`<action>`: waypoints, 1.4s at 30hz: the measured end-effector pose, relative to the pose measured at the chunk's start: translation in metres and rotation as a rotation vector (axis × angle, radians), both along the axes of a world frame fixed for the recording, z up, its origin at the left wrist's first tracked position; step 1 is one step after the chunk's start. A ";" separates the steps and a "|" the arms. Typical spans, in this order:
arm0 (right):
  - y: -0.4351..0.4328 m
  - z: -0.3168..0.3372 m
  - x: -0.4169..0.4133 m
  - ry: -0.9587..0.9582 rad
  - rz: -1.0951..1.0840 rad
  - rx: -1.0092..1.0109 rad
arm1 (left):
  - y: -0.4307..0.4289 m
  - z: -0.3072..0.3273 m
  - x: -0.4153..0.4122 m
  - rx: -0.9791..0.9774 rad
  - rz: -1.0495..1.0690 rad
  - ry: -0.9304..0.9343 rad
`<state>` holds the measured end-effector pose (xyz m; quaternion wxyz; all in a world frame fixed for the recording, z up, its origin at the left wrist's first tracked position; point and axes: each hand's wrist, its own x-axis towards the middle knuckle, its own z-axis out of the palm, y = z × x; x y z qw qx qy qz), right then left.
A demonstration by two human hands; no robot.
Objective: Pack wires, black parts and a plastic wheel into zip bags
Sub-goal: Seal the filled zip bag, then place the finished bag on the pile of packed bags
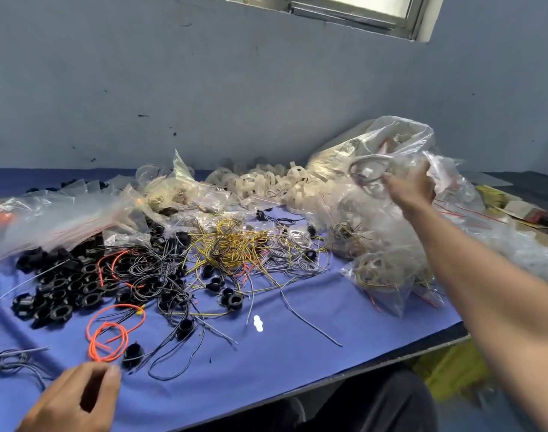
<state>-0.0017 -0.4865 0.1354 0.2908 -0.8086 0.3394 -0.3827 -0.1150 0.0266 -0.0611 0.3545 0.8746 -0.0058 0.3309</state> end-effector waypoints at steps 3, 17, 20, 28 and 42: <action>-0.006 0.011 -0.005 0.167 0.137 0.069 | -0.001 -0.002 0.001 -0.030 0.009 -0.015; 0.190 -0.181 -0.027 0.148 0.525 -0.130 | 0.016 0.013 0.006 -0.072 -0.037 0.269; 0.193 -0.189 -0.026 0.216 0.528 -0.232 | 0.020 0.036 0.046 -0.047 -0.093 0.199; 0.191 -0.191 -0.027 0.267 0.523 -0.210 | 0.067 0.065 0.233 0.231 0.207 0.432; 0.195 -0.186 -0.028 0.252 0.512 -0.135 | 0.103 0.067 0.318 0.543 0.083 0.418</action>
